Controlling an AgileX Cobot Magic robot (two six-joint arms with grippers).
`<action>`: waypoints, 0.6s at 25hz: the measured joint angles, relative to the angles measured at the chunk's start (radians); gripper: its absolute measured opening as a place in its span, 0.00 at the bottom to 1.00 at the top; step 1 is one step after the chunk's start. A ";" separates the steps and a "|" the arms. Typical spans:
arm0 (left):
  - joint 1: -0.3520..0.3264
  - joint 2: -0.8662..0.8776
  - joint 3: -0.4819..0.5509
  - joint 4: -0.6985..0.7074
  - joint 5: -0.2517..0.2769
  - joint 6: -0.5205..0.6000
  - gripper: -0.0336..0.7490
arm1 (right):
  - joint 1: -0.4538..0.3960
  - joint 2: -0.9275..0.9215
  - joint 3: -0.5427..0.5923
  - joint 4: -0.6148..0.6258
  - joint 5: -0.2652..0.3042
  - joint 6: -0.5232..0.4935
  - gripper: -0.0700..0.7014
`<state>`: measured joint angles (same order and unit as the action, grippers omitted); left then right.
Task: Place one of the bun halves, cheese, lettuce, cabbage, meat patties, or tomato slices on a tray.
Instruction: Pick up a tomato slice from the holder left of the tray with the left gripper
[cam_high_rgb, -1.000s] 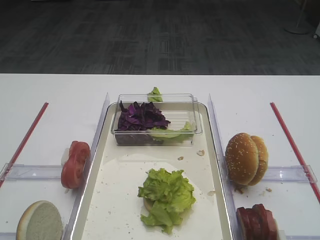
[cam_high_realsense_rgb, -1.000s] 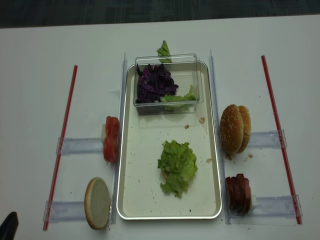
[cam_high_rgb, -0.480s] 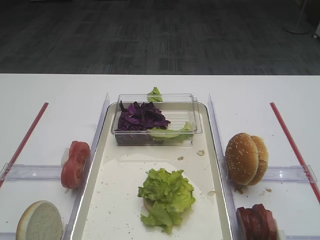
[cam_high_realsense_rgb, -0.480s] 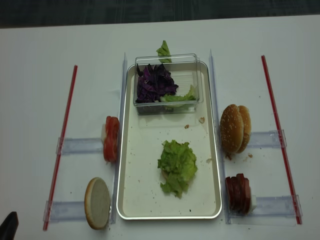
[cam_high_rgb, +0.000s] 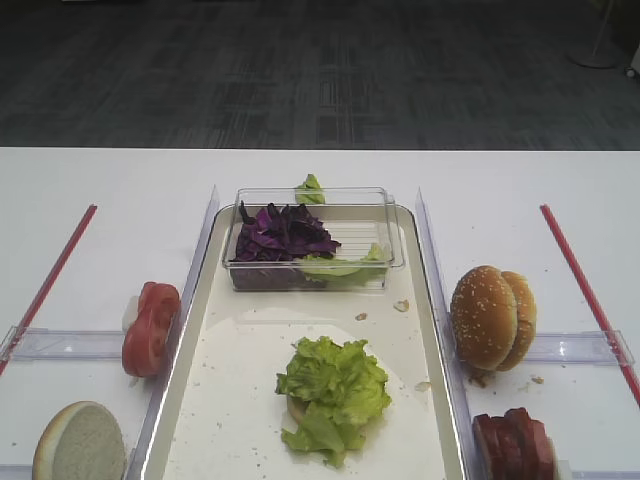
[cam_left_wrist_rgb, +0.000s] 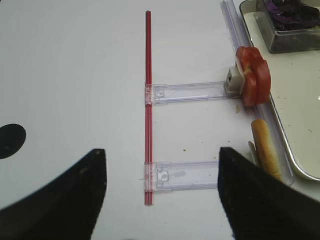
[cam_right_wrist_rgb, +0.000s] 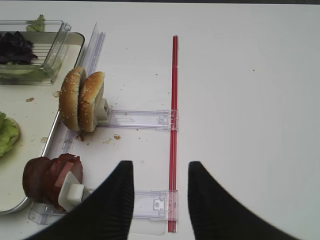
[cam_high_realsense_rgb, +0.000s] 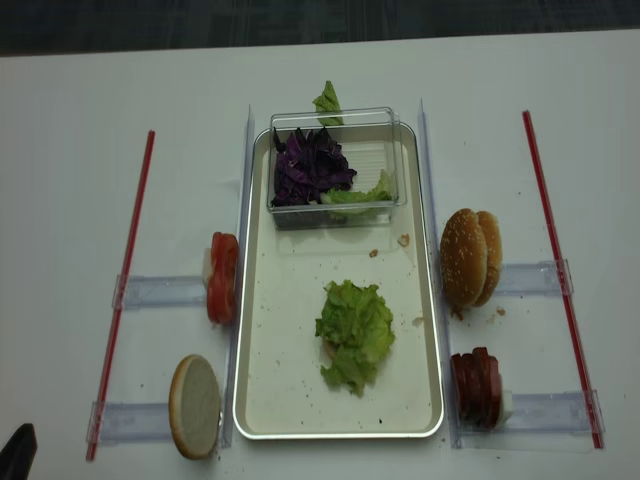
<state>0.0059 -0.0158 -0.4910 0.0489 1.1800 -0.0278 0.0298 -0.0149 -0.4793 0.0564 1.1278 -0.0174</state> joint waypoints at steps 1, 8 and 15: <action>0.000 0.000 0.000 0.000 0.000 0.000 0.60 | 0.000 0.000 0.000 0.000 0.000 0.000 0.48; 0.000 0.000 0.000 0.000 0.000 0.000 0.60 | 0.000 0.000 0.000 0.000 0.000 0.000 0.48; 0.000 0.000 0.000 0.000 0.000 0.000 0.60 | 0.000 0.000 0.000 0.000 0.000 -0.002 0.48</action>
<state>0.0059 -0.0158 -0.4910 0.0489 1.1800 -0.0278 0.0298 -0.0149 -0.4793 0.0564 1.1278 -0.0194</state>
